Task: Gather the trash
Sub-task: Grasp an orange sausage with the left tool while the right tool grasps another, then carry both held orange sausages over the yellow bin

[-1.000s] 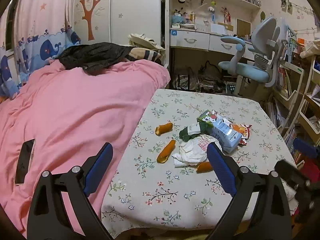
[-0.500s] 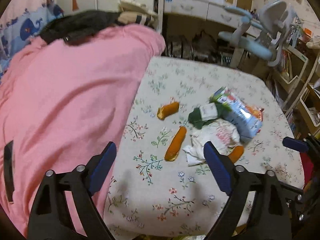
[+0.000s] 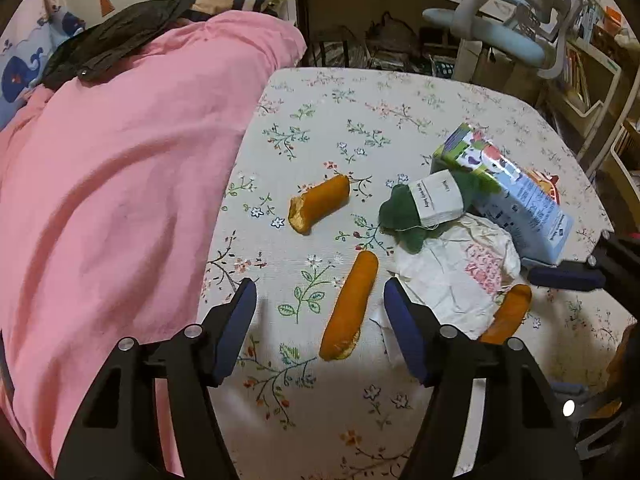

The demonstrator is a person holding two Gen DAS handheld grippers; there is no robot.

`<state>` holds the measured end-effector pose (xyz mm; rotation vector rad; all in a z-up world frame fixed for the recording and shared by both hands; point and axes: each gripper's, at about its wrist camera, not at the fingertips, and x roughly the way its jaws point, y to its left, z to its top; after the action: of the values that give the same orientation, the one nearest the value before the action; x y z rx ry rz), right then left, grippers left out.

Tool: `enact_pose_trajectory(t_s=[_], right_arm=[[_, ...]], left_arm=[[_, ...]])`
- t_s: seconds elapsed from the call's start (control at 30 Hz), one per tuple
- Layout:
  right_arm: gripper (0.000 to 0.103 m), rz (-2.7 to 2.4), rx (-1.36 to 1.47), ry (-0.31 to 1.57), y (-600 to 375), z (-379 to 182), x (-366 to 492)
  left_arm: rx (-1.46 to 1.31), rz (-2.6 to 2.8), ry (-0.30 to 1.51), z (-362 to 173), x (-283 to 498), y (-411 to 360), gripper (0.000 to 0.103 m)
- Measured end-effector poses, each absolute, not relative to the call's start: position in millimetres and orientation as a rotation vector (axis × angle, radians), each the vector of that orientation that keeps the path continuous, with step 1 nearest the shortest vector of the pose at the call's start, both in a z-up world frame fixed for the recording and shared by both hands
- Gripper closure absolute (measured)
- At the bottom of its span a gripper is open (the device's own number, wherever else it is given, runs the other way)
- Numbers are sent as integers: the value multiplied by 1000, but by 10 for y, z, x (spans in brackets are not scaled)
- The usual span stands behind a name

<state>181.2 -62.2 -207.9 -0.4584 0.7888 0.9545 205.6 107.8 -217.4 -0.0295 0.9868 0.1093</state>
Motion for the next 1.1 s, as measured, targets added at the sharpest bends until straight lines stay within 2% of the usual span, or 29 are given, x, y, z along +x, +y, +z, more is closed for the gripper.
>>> enact_pose_trajectory(t_s=[0.23, 0.27, 0.33, 0.37, 0.4, 0.5, 0.83, 1.1], right_arm=[[48, 986, -523, 834, -495, -2202, 1851], [51, 980, -548, 845, -474, -2241, 1843], [59, 980, -534, 864, -490, -2236, 1861], [71, 972, -528, 875, -500, -2225, 1877], [75, 960, -530, 881, -514, -2216, 1883], [84, 928, -510, 898, -601, -2198, 1891], [85, 860, -354, 918, -986, -2045, 1836], [81, 807, -266, 1008, -1160, -2186, 1909]], left_arm=[[-44, 70, 1049, -2309, 2161, 1062, 61], [-37, 70, 1049, -2318, 2160, 1046, 62], [-23, 69, 1049, -2321, 2161, 1035, 72], [-35, 69, 1051, -2315, 2158, 1052, 81], [-58, 67, 1054, -2307, 2148, 1080, 88], [-91, 79, 1045, -2269, 2107, 1146, 89], [-113, 92, 970, -2058, 1872, 1136, 89], [-118, 85, 953, -2002, 1719, 1113, 89]])
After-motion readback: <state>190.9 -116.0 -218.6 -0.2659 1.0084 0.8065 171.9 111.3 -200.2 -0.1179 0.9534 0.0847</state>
